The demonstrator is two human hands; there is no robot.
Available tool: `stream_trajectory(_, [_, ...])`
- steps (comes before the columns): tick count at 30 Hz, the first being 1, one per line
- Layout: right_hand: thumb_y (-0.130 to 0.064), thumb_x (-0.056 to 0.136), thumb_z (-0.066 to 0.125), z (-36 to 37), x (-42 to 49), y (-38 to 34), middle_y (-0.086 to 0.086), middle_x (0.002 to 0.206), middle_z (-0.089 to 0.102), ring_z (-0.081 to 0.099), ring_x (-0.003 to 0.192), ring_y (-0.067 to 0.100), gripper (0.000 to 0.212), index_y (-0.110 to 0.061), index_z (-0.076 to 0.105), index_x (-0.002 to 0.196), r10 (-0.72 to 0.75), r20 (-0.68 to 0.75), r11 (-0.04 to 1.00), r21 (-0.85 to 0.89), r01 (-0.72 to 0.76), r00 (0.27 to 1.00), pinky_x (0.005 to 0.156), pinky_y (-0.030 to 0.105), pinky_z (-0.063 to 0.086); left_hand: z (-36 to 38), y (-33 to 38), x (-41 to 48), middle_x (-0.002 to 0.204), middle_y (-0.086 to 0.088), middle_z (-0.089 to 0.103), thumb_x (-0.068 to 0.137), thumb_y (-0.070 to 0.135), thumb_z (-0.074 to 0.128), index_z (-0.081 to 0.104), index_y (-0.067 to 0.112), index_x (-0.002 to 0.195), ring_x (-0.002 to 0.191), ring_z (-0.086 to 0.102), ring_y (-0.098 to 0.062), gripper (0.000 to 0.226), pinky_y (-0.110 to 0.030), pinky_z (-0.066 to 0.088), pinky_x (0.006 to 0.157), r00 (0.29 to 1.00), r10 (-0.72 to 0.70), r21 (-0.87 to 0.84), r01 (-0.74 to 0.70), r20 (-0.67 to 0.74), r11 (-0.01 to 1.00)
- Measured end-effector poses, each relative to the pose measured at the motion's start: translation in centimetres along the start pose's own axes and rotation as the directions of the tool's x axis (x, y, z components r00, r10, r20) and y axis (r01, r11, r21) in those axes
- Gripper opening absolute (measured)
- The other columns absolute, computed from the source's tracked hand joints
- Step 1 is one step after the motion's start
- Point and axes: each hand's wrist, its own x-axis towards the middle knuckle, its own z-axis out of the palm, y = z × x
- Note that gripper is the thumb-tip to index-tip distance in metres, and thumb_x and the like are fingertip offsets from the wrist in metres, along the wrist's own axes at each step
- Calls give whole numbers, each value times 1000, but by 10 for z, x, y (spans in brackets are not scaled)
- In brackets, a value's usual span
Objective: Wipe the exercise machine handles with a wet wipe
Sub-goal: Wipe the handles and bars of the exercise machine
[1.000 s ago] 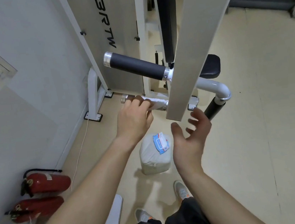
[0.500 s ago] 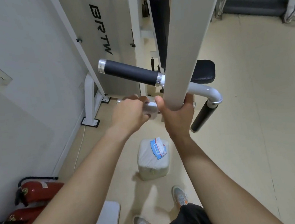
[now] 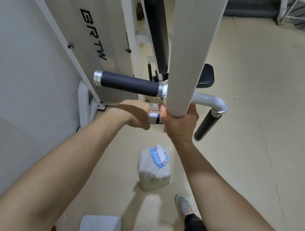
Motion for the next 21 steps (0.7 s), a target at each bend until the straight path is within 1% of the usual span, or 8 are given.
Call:
stream_trajectory(4, [-18,67,89,8,3,0,-13,68,61,57,55,-2,41,-31,52,78,-8,6,1000,-4,8,1000,59,15,48,6,-26,-8,76,5,59,89,37,58,60,20,91,66,57,-16,16,-29,44,58,986,-60,122,80,-155,989])
stream_trajectory(7, [-30,62,85,13,4,-1,-10,71,63,61,61,5,37,-32,51,78,-22,-16,1000,12,22,1000,63,24,54,27,-14,-5,83,0,62,94,37,46,59,22,99,70,58,-27,21,-30,36,63,904,-110,164,192,-412,968])
stream_trajectory(10, [-45,55,80,12,7,0,-2,74,64,63,66,17,39,-32,51,78,-35,-22,999,16,36,999,65,29,54,33,8,6,89,-3,69,95,37,44,59,20,103,75,64,-30,24,-31,34,62,875,-56,204,174,-481,963])
stream_trajectory(12, [-50,53,76,9,10,1,0,76,64,62,69,18,41,-32,51,79,-37,-15,999,23,38,999,65,28,53,21,16,10,79,-1,61,93,37,47,53,18,93,68,58,-26,20,-31,36,63,927,-27,193,106,-373,975])
stream_trajectory(14, [-52,51,75,7,10,2,3,80,65,64,71,20,42,-31,51,79,-41,-1,999,1,41,999,65,25,53,1,14,13,70,2,57,86,34,58,52,16,84,58,54,-19,19,-30,42,59,992,-2,91,13,-128,996])
stream_trajectory(17, [-54,50,75,5,9,3,6,79,67,67,71,23,43,-29,51,76,-32,22,998,-50,33,999,63,25,55,-16,-10,17,56,-1,62,80,25,69,60,13,76,47,56,-17,15,-27,48,55,971,-31,-119,61,238,991])
stream_trajectory(19, [-51,51,78,5,9,2,5,77,66,66,71,23,42,-29,51,74,-25,29,997,-67,27,999,65,31,56,-18,-29,13,61,-2,64,81,25,71,64,11,83,51,57,-17,16,-28,49,58,947,-76,-153,129,311,980])
stream_trajectory(21, [-42,56,81,5,10,0,-3,73,62,62,68,18,38,-30,50,73,-27,26,997,-70,29,999,66,32,55,-12,-36,6,68,-1,64,82,30,68,62,14,86,57,58,-17,17,-26,45,56,974,-127,-89,146,188,985])
